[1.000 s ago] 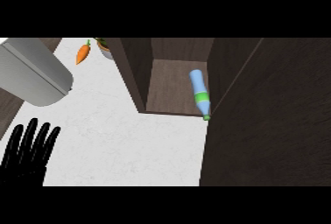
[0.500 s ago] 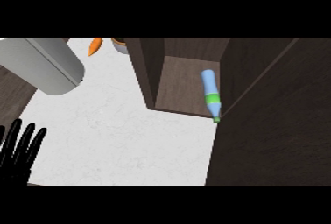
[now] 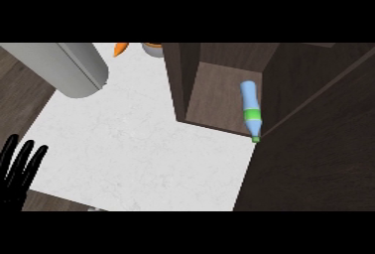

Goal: Pick up the bottled water, place it into the cabinet and close the cabinet

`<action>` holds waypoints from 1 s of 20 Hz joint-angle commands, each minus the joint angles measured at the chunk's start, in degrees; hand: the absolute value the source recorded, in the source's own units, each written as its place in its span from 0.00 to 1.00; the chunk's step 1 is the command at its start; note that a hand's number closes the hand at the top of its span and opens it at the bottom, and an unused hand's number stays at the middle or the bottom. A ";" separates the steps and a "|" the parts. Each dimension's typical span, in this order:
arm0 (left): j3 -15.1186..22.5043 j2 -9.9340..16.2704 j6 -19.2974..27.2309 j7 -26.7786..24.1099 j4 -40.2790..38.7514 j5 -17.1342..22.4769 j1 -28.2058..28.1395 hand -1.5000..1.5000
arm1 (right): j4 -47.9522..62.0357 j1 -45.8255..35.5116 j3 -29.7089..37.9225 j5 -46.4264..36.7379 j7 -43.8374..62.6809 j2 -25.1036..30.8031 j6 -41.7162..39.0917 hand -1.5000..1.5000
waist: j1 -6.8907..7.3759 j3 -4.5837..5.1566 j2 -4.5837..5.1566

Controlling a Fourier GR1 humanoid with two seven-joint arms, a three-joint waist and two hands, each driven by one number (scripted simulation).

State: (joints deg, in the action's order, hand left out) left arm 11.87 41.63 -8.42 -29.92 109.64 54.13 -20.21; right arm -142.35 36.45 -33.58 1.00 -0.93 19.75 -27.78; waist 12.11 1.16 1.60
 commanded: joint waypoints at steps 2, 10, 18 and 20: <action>-0.63 1.24 -1.41 0.76 0.10 0.60 0.68 0.00 | -0.77 -8.33 -8.17 -3.16 6.60 2.67 -5.43 0.00 | 2.40 0.34 0.23; -1.58 2.05 -3.09 0.93 -1.14 1.36 1.02 0.00 | 0.59 -16.43 -6.47 -1.63 9.41 2.48 -4.85 1.00 | 2.93 0.49 0.21; -2.72 2.91 -4.24 1.10 -2.63 1.88 1.15 0.00 | 1.47 -22.67 -5.98 0.12 13.03 1.94 -5.31 1.00 | 2.66 0.64 0.43; -2.92 2.82 -4.34 1.08 -2.44 2.29 1.25 0.00 | 2.17 -23.49 -6.06 0.44 13.33 0.94 -4.89 1.00 | 2.42 0.56 0.33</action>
State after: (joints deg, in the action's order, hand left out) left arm 9.45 44.30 -12.35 -28.82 107.54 56.00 -19.17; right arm -141.68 16.51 -32.95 1.73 7.74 23.82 -33.48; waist 14.68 1.73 1.75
